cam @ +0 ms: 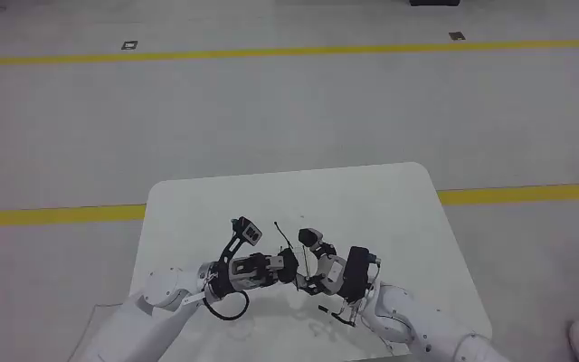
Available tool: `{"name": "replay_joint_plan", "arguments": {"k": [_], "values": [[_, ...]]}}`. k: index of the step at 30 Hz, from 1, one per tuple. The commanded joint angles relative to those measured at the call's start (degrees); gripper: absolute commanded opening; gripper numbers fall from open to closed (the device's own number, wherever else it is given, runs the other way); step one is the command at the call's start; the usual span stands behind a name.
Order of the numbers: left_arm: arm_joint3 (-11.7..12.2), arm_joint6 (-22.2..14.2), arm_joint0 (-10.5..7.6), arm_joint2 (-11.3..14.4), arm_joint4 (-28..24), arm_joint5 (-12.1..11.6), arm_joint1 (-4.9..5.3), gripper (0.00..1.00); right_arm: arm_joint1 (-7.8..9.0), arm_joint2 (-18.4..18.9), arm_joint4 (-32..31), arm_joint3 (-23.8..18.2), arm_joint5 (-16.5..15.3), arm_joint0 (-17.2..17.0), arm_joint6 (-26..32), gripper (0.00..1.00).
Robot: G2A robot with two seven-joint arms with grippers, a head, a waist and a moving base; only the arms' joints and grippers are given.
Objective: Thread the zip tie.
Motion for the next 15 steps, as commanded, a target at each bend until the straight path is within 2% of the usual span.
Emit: {"name": "replay_joint_plan", "arguments": {"k": [1, 10, 15], "values": [[0.09, 0.00, 0.07, -0.14, 0.01, 0.00, -0.02, 0.00, -0.02, 0.09, -0.12, 0.06, 0.00, 0.09, 0.08, 0.46], [0.24, -0.24, 0.37, -0.70, 0.03, 0.28, -0.07, 0.00, -0.05, 1.03, -0.15, 0.52, 0.00, -0.08, 0.23, 0.37], [0.31, -0.48, 0.43, -0.58, 0.01, 0.53, -0.18, 0.00, -0.09, 1.28, -0.11, 0.38, 0.00, -0.13, 0.32, 0.36]]}}
